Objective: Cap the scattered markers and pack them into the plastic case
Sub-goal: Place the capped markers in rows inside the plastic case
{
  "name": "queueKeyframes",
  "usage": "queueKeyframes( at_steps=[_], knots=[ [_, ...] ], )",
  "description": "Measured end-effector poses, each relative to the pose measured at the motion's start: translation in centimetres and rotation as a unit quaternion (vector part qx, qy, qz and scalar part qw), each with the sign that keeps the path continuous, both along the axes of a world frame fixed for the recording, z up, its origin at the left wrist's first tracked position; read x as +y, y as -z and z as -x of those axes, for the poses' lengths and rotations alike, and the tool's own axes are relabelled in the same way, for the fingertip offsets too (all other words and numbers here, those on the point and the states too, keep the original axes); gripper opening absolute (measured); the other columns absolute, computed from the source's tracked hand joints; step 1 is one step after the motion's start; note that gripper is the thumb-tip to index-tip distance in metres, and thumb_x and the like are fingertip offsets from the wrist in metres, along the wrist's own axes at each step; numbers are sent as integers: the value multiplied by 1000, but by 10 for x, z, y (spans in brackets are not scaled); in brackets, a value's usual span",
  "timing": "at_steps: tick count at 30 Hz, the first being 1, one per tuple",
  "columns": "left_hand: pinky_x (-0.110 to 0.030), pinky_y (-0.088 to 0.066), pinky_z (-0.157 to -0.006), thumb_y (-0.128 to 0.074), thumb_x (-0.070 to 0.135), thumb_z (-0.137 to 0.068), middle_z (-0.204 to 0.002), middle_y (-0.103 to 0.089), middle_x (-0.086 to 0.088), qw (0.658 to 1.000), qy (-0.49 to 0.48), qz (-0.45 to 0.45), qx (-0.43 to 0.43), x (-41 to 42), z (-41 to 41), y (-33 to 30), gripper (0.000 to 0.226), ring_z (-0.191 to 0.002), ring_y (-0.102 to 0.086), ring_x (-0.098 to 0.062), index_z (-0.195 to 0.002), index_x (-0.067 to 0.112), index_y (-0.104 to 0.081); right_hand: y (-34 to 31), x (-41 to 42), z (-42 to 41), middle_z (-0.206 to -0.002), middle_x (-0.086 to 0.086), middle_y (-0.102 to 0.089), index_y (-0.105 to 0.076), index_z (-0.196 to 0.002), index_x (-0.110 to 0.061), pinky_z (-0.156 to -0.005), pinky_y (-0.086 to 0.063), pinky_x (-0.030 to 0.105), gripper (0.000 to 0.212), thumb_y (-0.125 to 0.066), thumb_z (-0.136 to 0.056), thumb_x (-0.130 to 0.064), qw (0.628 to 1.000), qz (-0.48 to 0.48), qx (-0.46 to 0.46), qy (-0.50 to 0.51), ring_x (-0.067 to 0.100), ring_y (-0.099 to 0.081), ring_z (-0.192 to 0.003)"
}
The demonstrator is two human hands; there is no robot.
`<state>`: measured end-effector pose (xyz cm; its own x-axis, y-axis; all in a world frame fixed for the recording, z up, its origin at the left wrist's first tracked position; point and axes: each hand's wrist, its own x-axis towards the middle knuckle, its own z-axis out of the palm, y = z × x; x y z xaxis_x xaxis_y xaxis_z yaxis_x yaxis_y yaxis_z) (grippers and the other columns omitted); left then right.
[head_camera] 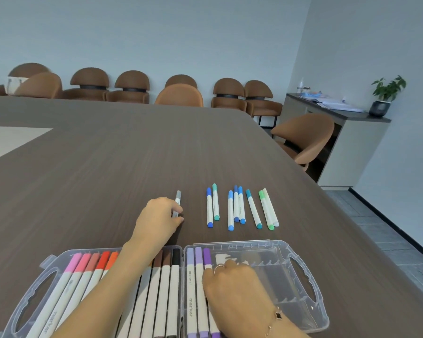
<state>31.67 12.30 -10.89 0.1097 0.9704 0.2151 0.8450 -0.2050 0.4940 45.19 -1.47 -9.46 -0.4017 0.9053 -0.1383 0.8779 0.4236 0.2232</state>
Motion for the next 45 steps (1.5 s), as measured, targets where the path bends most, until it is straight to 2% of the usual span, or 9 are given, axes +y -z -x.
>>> queueKeyframes(
  at_steps=[6, 12, 14, 16, 23, 28, 31, 35, 45],
  knots=[
    [-24, -51, -67, -74, 16, -79, -105, -46, -2, 999, -43, 13, -30, -3, 0, -2, 19, -69, -59, -15, -93, 18, -61, -4, -2, 6, -65, 17, -64, -67, -75, -4, -47, -3, 26, 34, -83, -59, -28, 994, -82, -3, 75, 27, -63, -62],
    [-18, -46, -60, -71, 17, -80, -96, -59, 0, 998, -35, 49, -33, -3, 7, -5, 19, -72, -57, -11, -90, 21, -56, -4, -5, -5, -76, 17, -69, -70, -90, -7, -57, -50, 35, 39, -79, -66, -37, 977, -136, 142, 88, 27, -67, -71],
    [-22, -48, -65, -72, 16, -80, -92, -60, 1, 997, -33, 57, -46, -2, 9, -4, 18, -75, -57, -11, -91, 19, -58, -9, -15, 1, -32, 0, -47, -60, -40, -18, -34, -11, 16, 47, -84, -12, -46, 976, -111, 152, 110, 17, -33, -26],
    [-23, -49, -67, -72, 17, -80, -87, -60, 2, 996, -37, 67, -54, -2, 10, -4, 18, -75, -58, -11, -91, 18, -58, 11, -14, 4, -23, -3, -32, -47, -29, -19, -57, 11, 18, 52, -79, 5, -42, 964, -198, 161, 71, 20, -8, -35],
    [-26, -56, -67, -69, 20, -84, -80, -61, -1, 986, -53, 140, -73, -3, 10, -6, 20, -67, -64, -12, -81, 22, -50, 11, -9, -2, -32, -6, -45, -60, -44, -21, -50, 10, 21, 40, -86, -31, -49, 986, -134, 83, 57, 19, -18, -36],
    [-25, -55, -66, -68, 20, -84, -76, -64, -2, 981, -43, 178, -69, -4, 12, -14, 14, -64, -66, -12, -77, 17, -57, -21, 1, -23, -61, -1, -52, -50, -60, -24, -62, -35, 29, 37, -44, -95, -35, 974, 35, 224, 31, 12, -48, -59],
    [-27, -56, -70, -68, 20, -84, -74, -64, -2, 978, -43, 190, -70, -3, 13, -17, 12, -66, -66, -13, -75, 16, -60, -34, 49, -72, -58, -4, -46, -44, -61, -23, -59, -42, 26, 38, -40, -98, -35, 911, -42, 367, 182, 8, -42, -54],
    [-23, -54, -64, -67, 20, -86, -72, -61, -1, 974, -41, 205, -84, -4, 16, -18, 17, -61, -62, -11, -72, 16, -57, -22, 116, -134, -95, 3, -61, -53, -98, -17, -63, -45, 14, 14, -52, -94, -30, 891, -44, 295, 341, 12, -57, -79],
    [-16, -46, -54, -68, 26, -85, -70, -63, 1, 972, -42, 213, -93, 0, 16, -16, 19, -59, -62, -9, -71, 16, -63, -8, 144, -128, -92, 2, -53, -49, -115, -12, -55, -37, 12, 33, -56, -91, -33, 901, -6, 226, 371, 11, -50, -68]
  ],
)
